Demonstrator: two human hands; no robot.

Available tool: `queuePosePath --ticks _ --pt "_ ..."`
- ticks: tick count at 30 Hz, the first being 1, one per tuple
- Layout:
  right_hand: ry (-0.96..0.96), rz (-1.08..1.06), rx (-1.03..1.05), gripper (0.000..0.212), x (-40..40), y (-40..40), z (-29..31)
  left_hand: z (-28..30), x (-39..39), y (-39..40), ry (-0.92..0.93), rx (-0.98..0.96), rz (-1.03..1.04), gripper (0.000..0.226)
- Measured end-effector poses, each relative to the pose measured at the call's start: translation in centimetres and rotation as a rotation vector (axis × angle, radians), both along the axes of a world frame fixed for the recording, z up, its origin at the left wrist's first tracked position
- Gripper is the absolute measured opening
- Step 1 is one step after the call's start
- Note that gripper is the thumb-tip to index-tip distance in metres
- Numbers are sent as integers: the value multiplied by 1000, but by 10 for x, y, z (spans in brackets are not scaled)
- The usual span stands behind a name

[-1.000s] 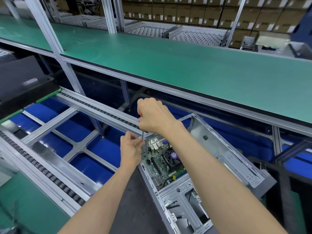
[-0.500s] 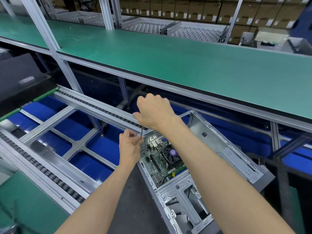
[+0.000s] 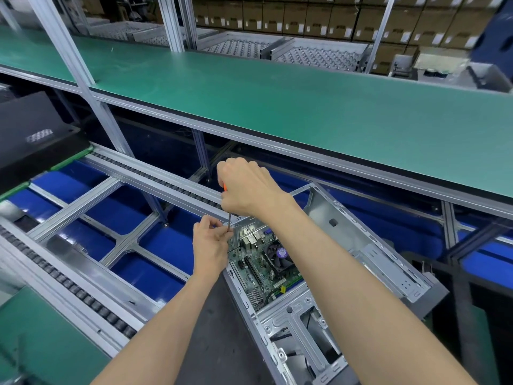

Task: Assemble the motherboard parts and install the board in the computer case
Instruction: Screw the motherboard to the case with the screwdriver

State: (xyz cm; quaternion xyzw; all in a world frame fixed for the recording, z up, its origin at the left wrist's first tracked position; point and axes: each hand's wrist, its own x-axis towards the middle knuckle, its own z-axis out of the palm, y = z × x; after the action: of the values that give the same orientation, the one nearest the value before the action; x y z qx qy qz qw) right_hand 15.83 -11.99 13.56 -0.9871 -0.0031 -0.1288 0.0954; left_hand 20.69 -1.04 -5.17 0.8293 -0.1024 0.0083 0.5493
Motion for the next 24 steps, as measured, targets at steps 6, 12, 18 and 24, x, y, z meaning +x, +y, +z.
queuePosePath --ticks 6,12,18,24 --pt "28 -14 -53 25 3 -3 3 1 0 0 16 6 2 22" --pt "-18 -59 -73 19 3 -4 0 0 1 0 35 -6 -12 26" --pt "67 40 65 28 2 -6 5 1 0 0 35 -4 -3 23" --pt "-23 -86 -86 21 1 -1 0 3 0 -1 72 -35 9 24"
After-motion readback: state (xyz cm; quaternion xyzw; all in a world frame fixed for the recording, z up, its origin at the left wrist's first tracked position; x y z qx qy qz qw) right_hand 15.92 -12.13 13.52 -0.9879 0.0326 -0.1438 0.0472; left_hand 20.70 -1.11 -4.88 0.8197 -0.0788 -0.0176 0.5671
